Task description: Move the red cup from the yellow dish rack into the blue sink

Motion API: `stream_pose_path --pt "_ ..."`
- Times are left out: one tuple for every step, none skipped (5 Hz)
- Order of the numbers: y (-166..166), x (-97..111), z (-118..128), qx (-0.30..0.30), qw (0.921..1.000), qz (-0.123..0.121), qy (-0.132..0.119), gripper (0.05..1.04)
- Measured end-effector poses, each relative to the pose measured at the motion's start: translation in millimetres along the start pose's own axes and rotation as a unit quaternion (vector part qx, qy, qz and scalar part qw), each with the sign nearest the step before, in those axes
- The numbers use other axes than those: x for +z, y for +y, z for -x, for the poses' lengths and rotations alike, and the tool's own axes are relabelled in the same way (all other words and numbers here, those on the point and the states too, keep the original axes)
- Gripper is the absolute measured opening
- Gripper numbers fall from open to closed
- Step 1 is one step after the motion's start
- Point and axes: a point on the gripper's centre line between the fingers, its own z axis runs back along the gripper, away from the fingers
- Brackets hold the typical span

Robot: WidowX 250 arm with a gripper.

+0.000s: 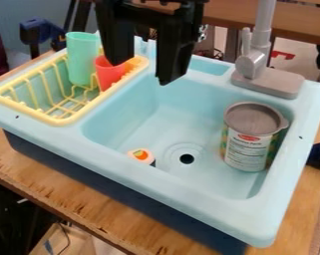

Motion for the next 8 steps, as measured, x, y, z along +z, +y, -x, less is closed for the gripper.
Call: stream_pose_path --pt "0 -6 -1 -0.002 0.9999 0.000 0.012 1.001" --pt "23 0 -20 0.010 0.9998 -0.007 -0.013 1.001" --pt "41 0 -38 0.009 0.9996 -0.007 -0.028 1.001" --pt "68 -1 -48 -0.001 0.9991 -0.009 -0.041 1.001" --pt "87 -14 -60 -0.007 0.9991 -0.008 -0.042 1.001" --pt "95 -24 -69 -0.003 0.9989 -0.001 -0.048 1.001" --pt "95 -33 -78 -0.013 0.9984 0.008 -0.054 1.001" --pt "100 -41 -82 -0.007 0.9986 0.012 -0.051 1.001"
